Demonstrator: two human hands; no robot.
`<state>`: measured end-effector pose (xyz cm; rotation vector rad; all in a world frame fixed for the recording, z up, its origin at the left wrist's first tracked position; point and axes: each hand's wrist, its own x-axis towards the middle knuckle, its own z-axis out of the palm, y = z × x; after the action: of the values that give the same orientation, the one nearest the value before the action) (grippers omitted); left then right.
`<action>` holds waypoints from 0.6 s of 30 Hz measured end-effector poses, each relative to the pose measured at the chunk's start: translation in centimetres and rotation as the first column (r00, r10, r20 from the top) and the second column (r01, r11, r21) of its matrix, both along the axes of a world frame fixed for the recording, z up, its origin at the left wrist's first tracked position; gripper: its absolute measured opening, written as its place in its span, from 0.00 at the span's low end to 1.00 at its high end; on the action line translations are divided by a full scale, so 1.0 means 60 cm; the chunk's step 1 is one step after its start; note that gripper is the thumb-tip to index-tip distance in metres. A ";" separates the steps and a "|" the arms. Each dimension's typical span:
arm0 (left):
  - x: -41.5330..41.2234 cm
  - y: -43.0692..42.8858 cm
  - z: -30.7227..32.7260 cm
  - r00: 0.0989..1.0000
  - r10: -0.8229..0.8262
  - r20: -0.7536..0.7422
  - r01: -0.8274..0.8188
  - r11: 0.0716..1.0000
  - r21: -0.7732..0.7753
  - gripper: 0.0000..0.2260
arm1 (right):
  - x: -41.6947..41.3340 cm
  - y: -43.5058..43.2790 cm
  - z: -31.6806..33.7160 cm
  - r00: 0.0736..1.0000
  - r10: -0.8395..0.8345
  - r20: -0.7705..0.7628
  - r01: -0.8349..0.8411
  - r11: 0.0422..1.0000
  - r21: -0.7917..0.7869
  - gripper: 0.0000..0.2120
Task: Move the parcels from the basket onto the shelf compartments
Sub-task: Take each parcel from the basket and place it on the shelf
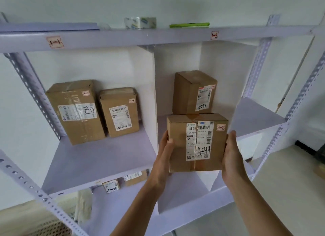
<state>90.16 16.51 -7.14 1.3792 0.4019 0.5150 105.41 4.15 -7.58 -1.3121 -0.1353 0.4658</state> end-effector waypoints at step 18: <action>0.172 -0.039 0.010 0.732 0.679 -0.043 -0.680 0.728 -0.090 0.31 | 0.165 0.108 -0.041 0.832 0.550 -0.078 -0.544 0.835 0.083 0.42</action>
<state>100.49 14.16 -6.56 1.1025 0.9481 1.0817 115.33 10.65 -10.05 -1.1793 -0.4479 1.0101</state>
